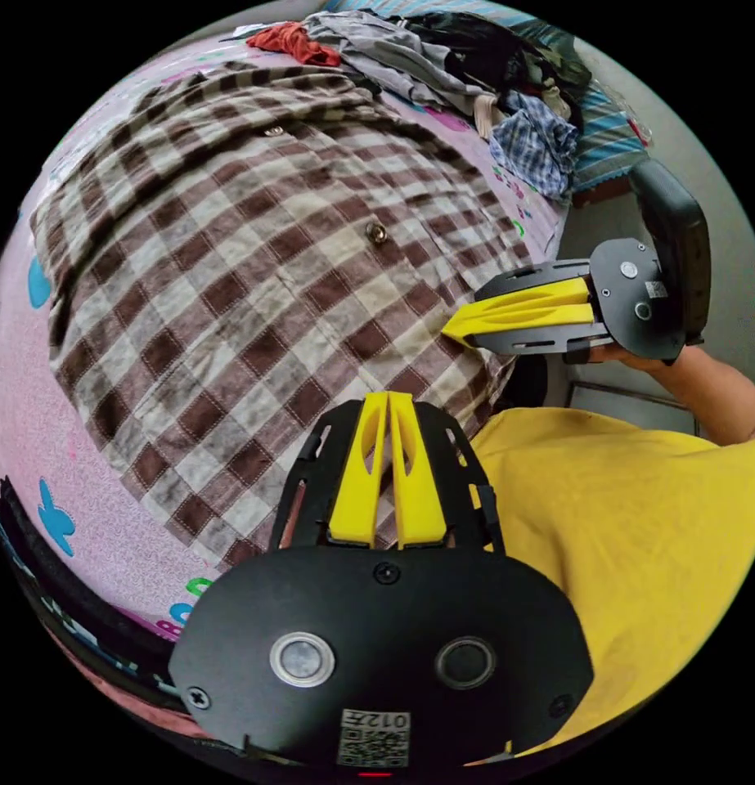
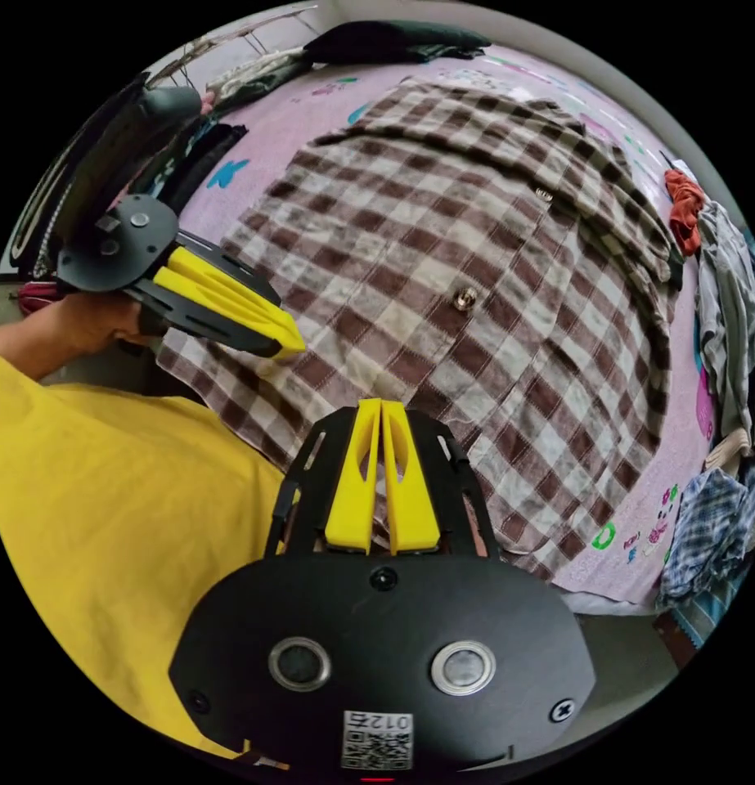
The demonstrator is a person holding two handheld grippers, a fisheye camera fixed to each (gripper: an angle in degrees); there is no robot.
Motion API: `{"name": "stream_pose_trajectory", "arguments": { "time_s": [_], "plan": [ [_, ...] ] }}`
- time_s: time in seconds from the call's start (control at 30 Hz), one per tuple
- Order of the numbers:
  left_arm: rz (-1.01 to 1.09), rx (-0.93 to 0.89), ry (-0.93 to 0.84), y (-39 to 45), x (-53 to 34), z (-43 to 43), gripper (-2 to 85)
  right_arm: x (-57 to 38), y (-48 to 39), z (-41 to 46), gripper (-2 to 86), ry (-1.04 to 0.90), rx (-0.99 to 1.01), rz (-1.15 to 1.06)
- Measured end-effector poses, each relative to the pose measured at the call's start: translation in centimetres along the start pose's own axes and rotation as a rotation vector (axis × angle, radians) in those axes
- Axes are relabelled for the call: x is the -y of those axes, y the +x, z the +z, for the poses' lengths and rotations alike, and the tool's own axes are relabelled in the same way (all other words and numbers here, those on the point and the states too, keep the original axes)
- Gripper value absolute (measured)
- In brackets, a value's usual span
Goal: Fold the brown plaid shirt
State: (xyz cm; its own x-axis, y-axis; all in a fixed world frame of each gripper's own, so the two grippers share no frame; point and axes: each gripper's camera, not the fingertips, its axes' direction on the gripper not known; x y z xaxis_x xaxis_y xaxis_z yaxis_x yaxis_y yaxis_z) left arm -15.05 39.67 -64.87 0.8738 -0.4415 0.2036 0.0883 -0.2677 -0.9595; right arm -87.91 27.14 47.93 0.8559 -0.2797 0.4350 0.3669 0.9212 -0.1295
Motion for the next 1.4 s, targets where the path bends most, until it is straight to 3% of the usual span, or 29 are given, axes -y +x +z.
{"name": "stream_pose_trajectory", "arguments": {
  "time_s": [0.3,0.4,0.53,0.67,0.77,0.9,1.03,1.17,1.27,1.4],
  "plan": [
    [-0.111,0.191,0.141,6.5,-4.4,-0.2,0.4,-3.8,2.0,2.4,0.0,0.109,0.119,0.020],
    [-0.207,0.152,0.179,7.3,-5.3,-0.6,0.4,-4.9,1.7,2.8,0.0,0.133,0.106,0.008],
    [-0.285,0.034,0.135,8.8,-6.5,-2.2,0.5,-7.9,0.6,1.2,0.0,0.210,0.096,-0.018],
    [-0.246,0.157,0.145,13.3,-8.3,-2.9,0.5,-11.0,-2.3,2.4,0.0,0.201,0.092,-0.166],
    [-0.265,0.194,0.043,15.0,-8.9,-0.7,0.5,-12.5,-3.1,4.8,0.0,0.186,0.039,-0.162],
    [-0.324,0.198,0.088,17.1,-9.4,-2.0,0.5,-14.0,-2.7,5.1,0.0,0.180,0.057,-0.131],
    [-0.177,0.252,0.205,22.8,-6.5,-4.9,0.5,-18.2,0.2,3.9,0.0,0.249,0.039,0.008],
    [-0.025,0.256,0.197,27.2,-1.5,-5.0,0.4,-24.5,5.5,2.7,0.0,0.374,0.023,0.293],
    [0.043,0.265,0.195,30.0,2.2,-4.7,0.4,-26.5,8.4,3.2,0.0,0.366,0.034,0.422],
    [0.090,0.236,-0.036,32.5,6.4,-1.4,0.5,-26.4,9.3,5.2,0.0,0.247,0.067,0.415]
  ]
}}
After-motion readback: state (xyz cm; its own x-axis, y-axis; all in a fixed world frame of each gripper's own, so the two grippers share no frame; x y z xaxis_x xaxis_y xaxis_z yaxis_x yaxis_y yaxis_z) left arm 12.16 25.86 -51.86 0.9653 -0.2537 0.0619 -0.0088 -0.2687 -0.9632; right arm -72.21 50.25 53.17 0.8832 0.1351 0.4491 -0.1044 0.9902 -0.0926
